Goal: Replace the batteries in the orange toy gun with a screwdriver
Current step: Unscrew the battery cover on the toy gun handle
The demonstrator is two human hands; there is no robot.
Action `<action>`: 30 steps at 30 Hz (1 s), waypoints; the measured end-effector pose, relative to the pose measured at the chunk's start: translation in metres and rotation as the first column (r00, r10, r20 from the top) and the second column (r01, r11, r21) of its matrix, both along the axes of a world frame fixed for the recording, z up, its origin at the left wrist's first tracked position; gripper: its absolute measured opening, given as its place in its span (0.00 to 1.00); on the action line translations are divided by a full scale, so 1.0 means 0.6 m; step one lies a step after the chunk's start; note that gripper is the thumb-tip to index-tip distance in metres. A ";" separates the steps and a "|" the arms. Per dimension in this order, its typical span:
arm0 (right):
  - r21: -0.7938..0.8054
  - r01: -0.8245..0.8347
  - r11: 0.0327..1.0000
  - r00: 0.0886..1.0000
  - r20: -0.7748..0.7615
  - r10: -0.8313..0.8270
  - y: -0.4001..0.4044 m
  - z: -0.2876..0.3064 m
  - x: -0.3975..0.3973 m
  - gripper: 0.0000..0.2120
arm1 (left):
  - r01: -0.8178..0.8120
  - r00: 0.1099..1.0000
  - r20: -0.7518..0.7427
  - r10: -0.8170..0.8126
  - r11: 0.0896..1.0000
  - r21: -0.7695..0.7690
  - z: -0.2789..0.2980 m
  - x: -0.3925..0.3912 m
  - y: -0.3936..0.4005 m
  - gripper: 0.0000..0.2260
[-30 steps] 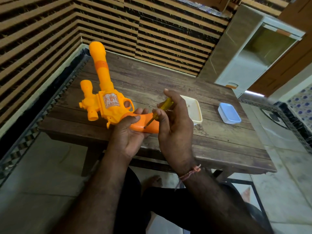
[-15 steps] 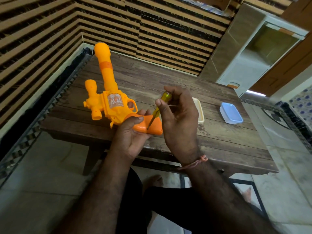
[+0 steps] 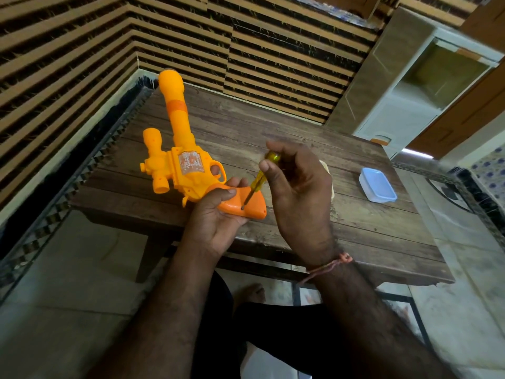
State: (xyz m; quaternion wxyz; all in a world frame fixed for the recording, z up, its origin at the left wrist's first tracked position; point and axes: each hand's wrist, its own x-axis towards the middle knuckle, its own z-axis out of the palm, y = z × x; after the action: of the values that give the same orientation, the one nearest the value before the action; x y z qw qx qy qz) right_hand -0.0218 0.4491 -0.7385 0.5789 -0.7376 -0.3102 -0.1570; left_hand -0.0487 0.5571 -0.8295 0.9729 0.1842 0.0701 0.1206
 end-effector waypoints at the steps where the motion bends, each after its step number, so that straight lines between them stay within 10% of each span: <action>1: 0.000 -0.011 1.000 1.000 -0.010 0.011 -0.002 -0.001 0.000 0.13 | 0.006 1.000 -0.014 -0.006 1.000 0.014 0.005 -0.001 -0.001 0.18; 30: 0.022 -0.110 0.994 0.993 -0.038 0.111 -0.003 -0.007 0.005 0.11 | -0.012 0.996 -0.091 0.007 0.999 -0.053 0.004 0.001 -0.002 0.16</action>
State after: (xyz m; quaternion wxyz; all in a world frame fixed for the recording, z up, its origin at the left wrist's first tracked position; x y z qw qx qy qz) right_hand -0.0188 0.4475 -0.7430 0.6001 -0.7163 -0.3376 -0.1135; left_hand -0.0480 0.5561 -0.8273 0.9728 0.1629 0.1181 0.1150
